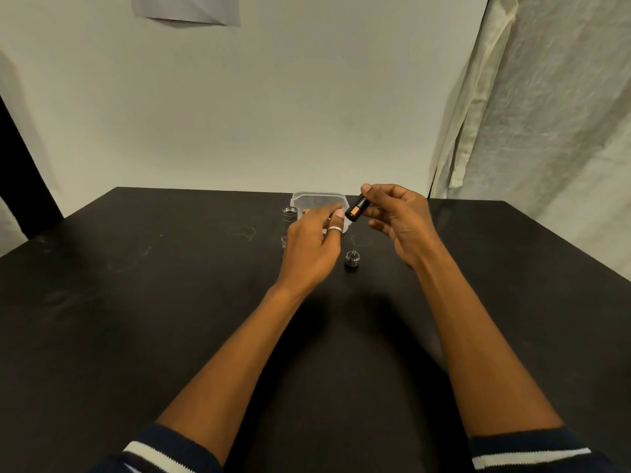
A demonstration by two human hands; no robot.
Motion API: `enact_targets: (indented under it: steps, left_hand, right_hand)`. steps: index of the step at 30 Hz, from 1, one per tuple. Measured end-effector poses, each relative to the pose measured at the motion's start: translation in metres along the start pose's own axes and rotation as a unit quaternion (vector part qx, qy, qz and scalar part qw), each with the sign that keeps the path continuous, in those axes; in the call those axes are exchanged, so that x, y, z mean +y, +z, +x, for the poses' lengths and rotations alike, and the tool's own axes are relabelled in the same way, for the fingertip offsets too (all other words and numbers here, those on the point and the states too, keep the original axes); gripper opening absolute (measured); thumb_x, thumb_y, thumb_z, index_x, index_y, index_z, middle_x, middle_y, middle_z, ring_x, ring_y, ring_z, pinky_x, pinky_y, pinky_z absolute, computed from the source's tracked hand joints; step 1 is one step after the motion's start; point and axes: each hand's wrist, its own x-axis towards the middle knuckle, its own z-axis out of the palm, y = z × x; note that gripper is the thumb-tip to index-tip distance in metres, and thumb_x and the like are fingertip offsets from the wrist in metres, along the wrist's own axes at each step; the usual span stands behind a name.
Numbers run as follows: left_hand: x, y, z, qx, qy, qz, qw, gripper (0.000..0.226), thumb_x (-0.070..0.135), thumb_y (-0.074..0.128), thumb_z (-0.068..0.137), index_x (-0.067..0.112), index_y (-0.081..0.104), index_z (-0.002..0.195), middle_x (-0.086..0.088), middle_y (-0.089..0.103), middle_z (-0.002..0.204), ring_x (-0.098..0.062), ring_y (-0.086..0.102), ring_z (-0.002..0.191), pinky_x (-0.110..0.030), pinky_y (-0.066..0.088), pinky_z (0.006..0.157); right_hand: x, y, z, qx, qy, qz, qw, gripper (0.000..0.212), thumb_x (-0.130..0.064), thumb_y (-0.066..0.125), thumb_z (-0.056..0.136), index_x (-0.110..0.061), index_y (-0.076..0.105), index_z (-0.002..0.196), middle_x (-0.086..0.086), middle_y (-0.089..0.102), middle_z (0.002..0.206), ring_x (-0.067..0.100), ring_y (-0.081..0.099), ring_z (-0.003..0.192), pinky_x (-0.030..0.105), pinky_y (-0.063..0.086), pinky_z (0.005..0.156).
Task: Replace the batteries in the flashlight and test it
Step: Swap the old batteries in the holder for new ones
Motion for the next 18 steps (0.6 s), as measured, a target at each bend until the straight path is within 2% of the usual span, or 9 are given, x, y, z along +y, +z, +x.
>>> enact_targets:
  steps: [1, 2, 4, 6, 10, 14, 16, 18]
  left_hand:
    - [0.003, 0.004, 0.000, -0.021, -0.067, -0.071, 0.995, 0.025, 0.033, 0.046, 0.107, 0.025, 0.069, 0.112, -0.002, 0.074, 0.098, -0.009, 0.071, 0.087, -0.025, 0.060, 0.073]
    - [0.006, 0.007, 0.000, -0.039, -0.144, -0.166, 0.975, 0.027, 0.033, 0.045, 0.108, 0.021, 0.068, 0.113, -0.005, 0.075, 0.102, -0.011, 0.073, 0.089, -0.026, 0.061, 0.074]
    - [0.010, 0.008, 0.002, -0.054, -0.268, -0.345, 0.898, 0.032, 0.032, 0.044, 0.108, 0.012, 0.069, 0.112, -0.012, 0.077, 0.101, -0.017, 0.076, 0.090, -0.024, 0.060, 0.072]
    - [0.008, 0.005, 0.003, -0.055, -0.318, -0.427, 0.845, 0.031, 0.027, 0.047, 0.107, 0.006, 0.069, 0.111, -0.013, 0.079, 0.095, -0.019, 0.077, 0.087, -0.024, 0.060, 0.072]
    - [0.000, -0.002, 0.000, -0.041, -0.344, -0.480, 0.806, 0.023, 0.016, 0.056, 0.103, -0.001, 0.068, 0.114, -0.015, 0.078, 0.093, -0.019, 0.076, 0.086, -0.024, 0.060, 0.071]
    - [-0.003, -0.003, -0.001, -0.008, -0.364, -0.504, 0.783, 0.022, 0.012, 0.057, 0.102, -0.001, 0.066, 0.117, -0.016, 0.078, 0.098, -0.021, 0.077, 0.090, -0.024, 0.061, 0.071]
    - [-0.005, -0.002, -0.002, 0.004, -0.373, -0.502, 0.781, 0.022, 0.010, 0.056, 0.102, -0.002, 0.067, 0.117, -0.017, 0.078, 0.099, -0.022, 0.077, 0.090, -0.023, 0.061, 0.069]
    - [-0.006, -0.002, -0.003, 0.013, -0.384, -0.495, 0.779, 0.021, 0.009, 0.057, 0.102, -0.003, 0.068, 0.115, -0.018, 0.077, 0.102, -0.022, 0.077, 0.089, -0.024, 0.062, 0.070]
  right_hand:
    - [0.000, -0.001, 0.000, -0.011, -0.003, 0.000, 1.000, 0.020, -0.026, 0.082, 0.086, -0.012, 0.074, 0.097, -0.001, 0.079, 0.084, 0.009, 0.073, 0.072, 0.023, 0.056, 0.063]
    - [-0.001, 0.000, 0.000, -0.024, -0.005, -0.001, 1.000, 0.019, -0.024, 0.082, 0.086, -0.011, 0.075, 0.098, 0.000, 0.078, 0.085, 0.009, 0.073, 0.072, 0.023, 0.056, 0.063]
    - [0.001, 0.002, 0.000, -0.052, -0.005, -0.006, 0.999, 0.018, -0.020, 0.081, 0.086, -0.008, 0.075, 0.099, 0.001, 0.078, 0.083, 0.009, 0.072, 0.070, 0.022, 0.057, 0.063]
    - [0.004, 0.005, -0.001, -0.070, -0.010, -0.025, 0.997, 0.019, -0.017, 0.081, 0.086, -0.005, 0.075, 0.099, 0.001, 0.077, 0.080, 0.009, 0.072, 0.069, 0.021, 0.057, 0.064]
    - [0.010, 0.010, -0.001, -0.084, -0.030, -0.062, 0.994, 0.021, -0.015, 0.082, 0.086, -0.004, 0.075, 0.101, 0.002, 0.078, 0.084, 0.009, 0.072, 0.072, 0.021, 0.059, 0.069]
    - [0.017, 0.013, -0.001, -0.066, -0.072, -0.143, 0.985, 0.027, -0.013, 0.084, 0.083, -0.006, 0.069, 0.105, 0.012, 0.074, 0.105, 0.020, 0.075, 0.088, 0.033, 0.063, 0.079]
    - [0.020, 0.016, -0.001, -0.065, -0.096, -0.223, 0.968, 0.028, -0.013, 0.084, 0.082, -0.012, 0.068, 0.105, 0.005, 0.072, 0.107, 0.021, 0.076, 0.092, 0.035, 0.064, 0.082]
    - [0.022, 0.019, -0.003, -0.080, -0.114, -0.277, 0.951, 0.029, -0.012, 0.081, 0.082, -0.020, 0.066, 0.105, -0.004, 0.073, 0.106, 0.013, 0.077, 0.088, 0.032, 0.064, 0.081]
